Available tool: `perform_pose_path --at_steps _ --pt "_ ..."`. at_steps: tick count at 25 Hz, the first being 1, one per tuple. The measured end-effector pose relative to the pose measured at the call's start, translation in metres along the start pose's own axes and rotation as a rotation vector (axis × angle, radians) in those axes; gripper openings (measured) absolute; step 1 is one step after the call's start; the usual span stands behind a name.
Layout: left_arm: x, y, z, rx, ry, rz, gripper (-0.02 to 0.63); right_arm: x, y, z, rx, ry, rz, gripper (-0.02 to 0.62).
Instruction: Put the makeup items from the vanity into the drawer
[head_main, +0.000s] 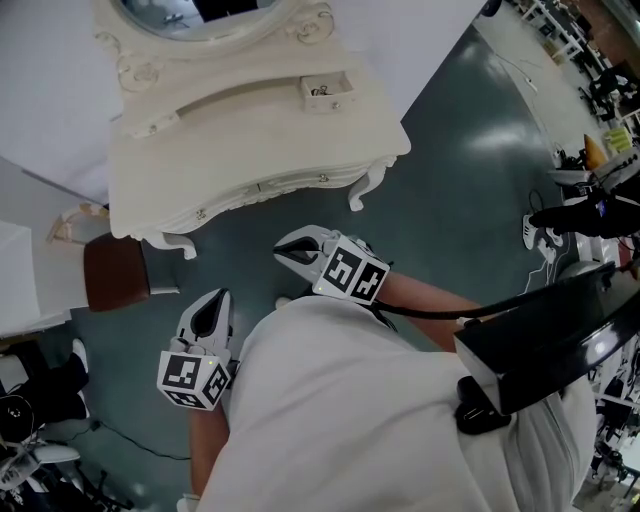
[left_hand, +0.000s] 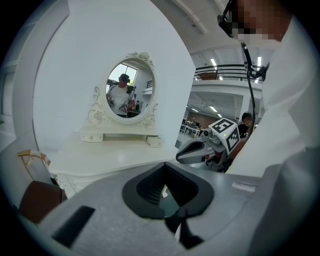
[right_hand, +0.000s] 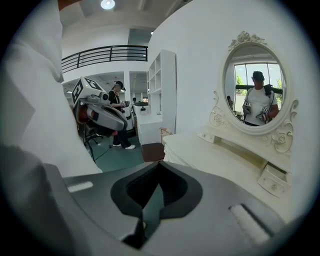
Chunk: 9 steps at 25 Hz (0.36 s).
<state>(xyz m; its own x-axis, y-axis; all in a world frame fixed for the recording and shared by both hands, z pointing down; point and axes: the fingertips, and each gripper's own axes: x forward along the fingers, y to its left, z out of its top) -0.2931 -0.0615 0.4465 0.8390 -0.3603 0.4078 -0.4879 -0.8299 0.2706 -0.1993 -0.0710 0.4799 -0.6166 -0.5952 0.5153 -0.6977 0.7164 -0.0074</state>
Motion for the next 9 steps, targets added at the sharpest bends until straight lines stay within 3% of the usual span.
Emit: perform_pose_path --at_steps 9 --pt "0.02 0.003 0.006 0.0 0.011 -0.005 0.003 -0.002 -0.022 -0.006 -0.006 0.002 -0.009 0.0"
